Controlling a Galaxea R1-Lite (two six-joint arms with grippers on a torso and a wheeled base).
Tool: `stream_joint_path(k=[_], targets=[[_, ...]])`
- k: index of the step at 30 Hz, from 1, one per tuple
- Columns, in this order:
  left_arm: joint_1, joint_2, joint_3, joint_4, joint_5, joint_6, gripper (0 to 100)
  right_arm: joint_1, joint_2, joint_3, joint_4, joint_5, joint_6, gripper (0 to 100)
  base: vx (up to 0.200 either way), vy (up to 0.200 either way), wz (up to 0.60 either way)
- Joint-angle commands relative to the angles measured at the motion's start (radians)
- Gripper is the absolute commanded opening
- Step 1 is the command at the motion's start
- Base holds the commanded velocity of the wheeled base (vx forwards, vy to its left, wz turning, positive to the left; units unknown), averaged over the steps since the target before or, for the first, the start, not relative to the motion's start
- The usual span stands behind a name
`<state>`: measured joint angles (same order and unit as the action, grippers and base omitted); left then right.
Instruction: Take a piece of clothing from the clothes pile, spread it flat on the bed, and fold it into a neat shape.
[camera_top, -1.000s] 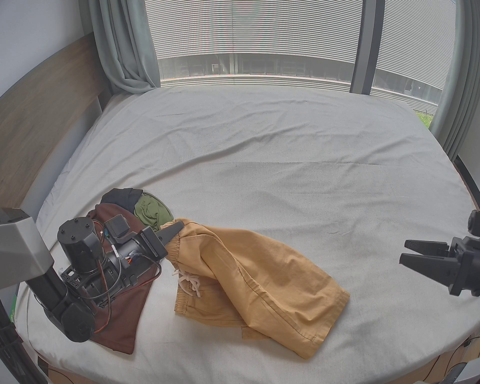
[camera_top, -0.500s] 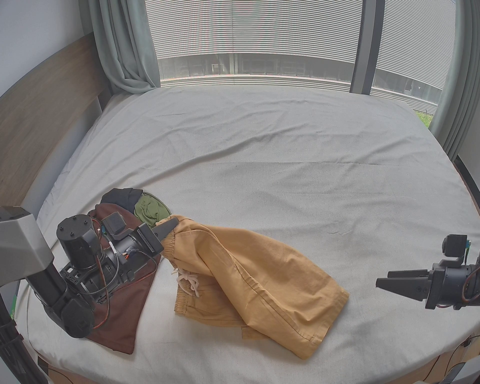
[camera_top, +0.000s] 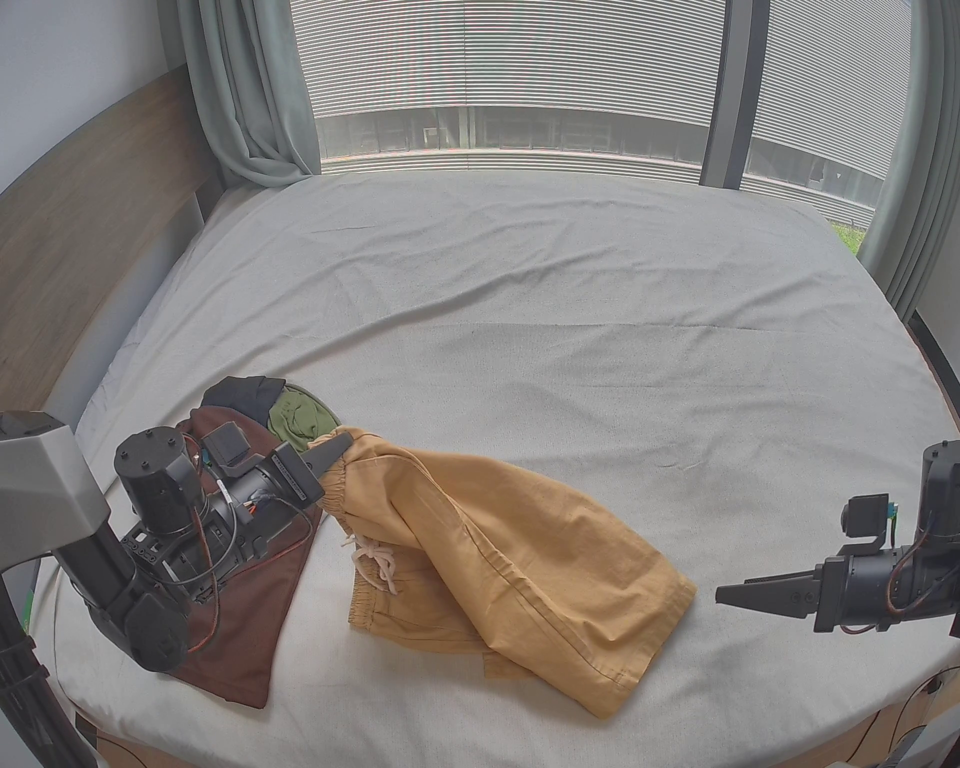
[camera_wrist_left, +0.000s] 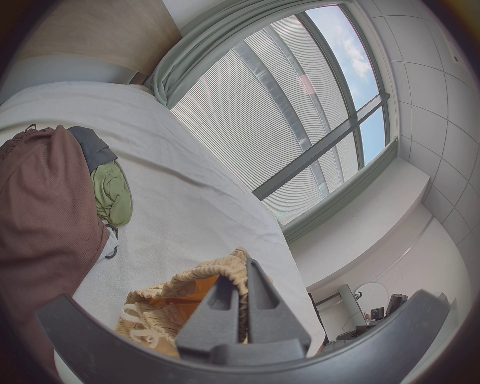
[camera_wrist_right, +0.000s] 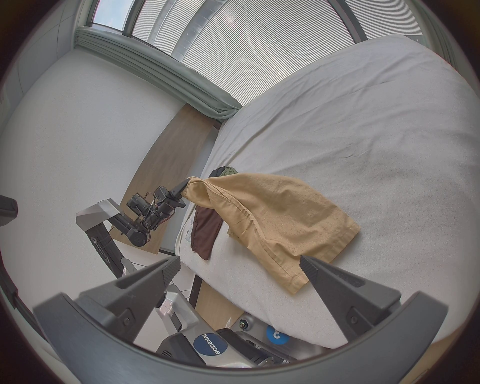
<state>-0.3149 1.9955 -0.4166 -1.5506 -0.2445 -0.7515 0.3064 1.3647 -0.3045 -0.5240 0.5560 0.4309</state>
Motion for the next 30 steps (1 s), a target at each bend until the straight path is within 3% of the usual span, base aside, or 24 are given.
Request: stream_joint_path(k=[1, 18, 26, 30], targets=[[0.0, 0.029, -0.004, -0.002, 0.001, 0.0, 0, 0.002, 0.111, 0.041, -0.067, -0.001, 0.0, 100, 0.0, 0.0, 0.0], [0.003, 0.035, -0.005, -0.002, 0.001, 0.0, 0, 0.036, 0.309, 0.084, -0.197, 0.01, 0.002, 100, 0.0, 0.0, 0.0], [0.005, 0.035, -0.004, -0.002, 0.001, 0.0, 0, 0.091, 0.421, 0.13, -0.347, 0.01, 0.032, 100, 0.0, 0.0, 0.0], [0.005, 0.035, 0.001, -0.002, 0.002, 0.0, 0, 0.102, 0.481, 0.162, -0.47, 0.01, 0.095, 100, 0.0, 0.0, 0.0]])
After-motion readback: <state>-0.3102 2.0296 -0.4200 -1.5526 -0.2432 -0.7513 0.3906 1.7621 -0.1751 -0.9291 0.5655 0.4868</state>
